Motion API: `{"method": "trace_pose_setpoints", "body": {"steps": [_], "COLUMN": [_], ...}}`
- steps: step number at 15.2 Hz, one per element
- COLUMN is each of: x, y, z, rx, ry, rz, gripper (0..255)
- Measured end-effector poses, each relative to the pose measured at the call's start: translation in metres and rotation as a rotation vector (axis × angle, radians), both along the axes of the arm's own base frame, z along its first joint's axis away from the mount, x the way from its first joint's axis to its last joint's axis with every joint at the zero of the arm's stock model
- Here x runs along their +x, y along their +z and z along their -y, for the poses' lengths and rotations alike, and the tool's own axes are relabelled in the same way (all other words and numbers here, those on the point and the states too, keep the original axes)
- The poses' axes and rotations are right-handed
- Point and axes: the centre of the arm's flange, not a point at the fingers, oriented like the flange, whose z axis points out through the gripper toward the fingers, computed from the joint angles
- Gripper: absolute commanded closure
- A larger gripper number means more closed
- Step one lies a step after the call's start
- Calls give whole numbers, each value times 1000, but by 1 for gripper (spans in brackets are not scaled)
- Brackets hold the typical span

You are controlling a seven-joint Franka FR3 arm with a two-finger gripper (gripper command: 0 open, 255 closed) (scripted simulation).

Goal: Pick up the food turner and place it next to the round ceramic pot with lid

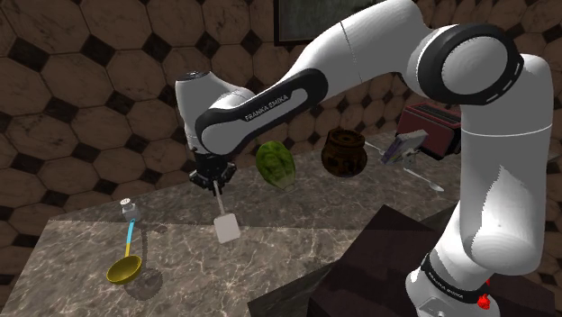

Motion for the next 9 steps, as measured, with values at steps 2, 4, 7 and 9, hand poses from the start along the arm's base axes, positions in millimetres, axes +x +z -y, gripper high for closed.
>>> {"method": "trace_pose_setpoints", "body": {"steps": [2,4,7,9], "x": [-1,-1,0,-1], "y": [11,22,37,47], "z": [0,0,-1,-2], "rx": [0,0,0,0], "ry": [0,0,0,0], "rz": [0,0,0,0], "gripper": [255,255,255,255]}}
